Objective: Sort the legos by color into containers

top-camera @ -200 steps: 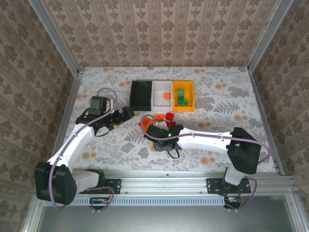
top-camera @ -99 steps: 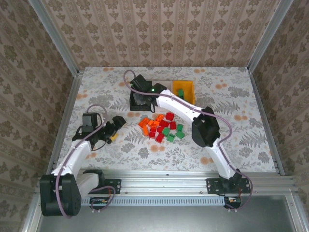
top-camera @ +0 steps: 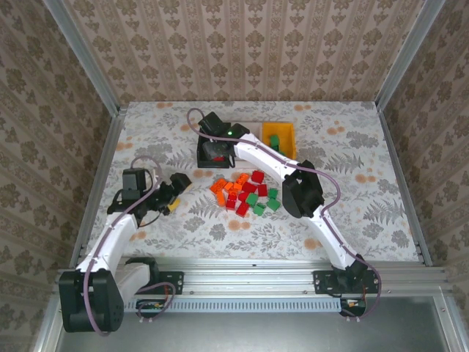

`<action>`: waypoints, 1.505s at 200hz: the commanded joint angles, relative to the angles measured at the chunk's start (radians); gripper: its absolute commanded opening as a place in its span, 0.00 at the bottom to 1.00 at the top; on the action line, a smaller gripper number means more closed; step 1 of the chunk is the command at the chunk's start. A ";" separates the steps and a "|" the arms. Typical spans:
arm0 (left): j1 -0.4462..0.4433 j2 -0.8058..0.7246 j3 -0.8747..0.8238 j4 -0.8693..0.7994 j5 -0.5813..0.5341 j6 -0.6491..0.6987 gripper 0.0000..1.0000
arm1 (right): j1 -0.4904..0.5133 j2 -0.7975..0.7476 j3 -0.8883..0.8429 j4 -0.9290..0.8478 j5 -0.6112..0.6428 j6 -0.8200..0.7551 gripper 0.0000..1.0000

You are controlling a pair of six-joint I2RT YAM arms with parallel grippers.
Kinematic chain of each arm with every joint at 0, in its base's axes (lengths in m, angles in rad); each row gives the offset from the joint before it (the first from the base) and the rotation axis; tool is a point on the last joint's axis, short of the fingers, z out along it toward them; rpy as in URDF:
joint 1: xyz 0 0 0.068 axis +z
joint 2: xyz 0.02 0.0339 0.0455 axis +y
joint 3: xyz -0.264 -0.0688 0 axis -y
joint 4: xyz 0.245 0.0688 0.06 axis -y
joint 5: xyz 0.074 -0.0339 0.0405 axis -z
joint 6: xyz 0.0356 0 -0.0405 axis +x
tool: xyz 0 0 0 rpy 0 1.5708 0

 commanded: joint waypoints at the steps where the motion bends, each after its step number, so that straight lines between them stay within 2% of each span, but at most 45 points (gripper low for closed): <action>1: -0.029 0.010 0.051 -0.060 -0.019 0.042 1.00 | 0.003 -0.055 0.006 -0.022 0.008 -0.017 0.59; 29: -0.082 0.032 0.077 -0.077 -0.087 0.058 1.00 | 0.003 -0.130 -0.074 -0.027 0.033 -0.007 0.57; 58: -0.149 0.050 0.100 -0.081 -0.142 0.076 1.00 | 0.002 -0.423 -0.506 0.160 0.037 0.039 0.52; 77: -0.219 0.081 0.107 -0.066 -0.189 0.082 0.98 | 0.003 -0.589 -0.743 0.217 0.004 0.081 0.48; 102: -0.338 0.163 0.141 -0.046 -0.246 0.093 0.91 | 0.003 -0.749 -1.011 0.255 -0.083 0.115 0.45; 125: -0.413 0.228 0.173 -0.039 -0.285 0.105 0.89 | 0.005 -0.839 -1.185 0.302 -0.137 0.086 0.45; 141: -0.437 0.259 0.175 -0.002 -0.277 0.093 0.88 | 0.012 -0.828 -1.217 0.276 -0.162 0.053 0.45; 171: -0.461 0.309 0.191 0.016 -0.261 0.078 0.89 | 0.027 -0.782 -1.243 0.312 -0.162 0.038 0.54; 235: -0.477 0.292 0.175 -0.004 -0.274 0.081 0.90 | 0.031 -0.662 -1.190 0.343 -0.173 -0.016 0.62; 275: -0.477 0.302 0.187 -0.008 -0.276 0.091 0.92 | 0.034 -0.643 -1.189 0.357 -0.146 -0.032 0.62; 301: -0.477 0.321 0.202 -0.006 -0.270 0.095 0.92 | 0.038 -0.608 -1.168 0.359 -0.151 -0.040 0.59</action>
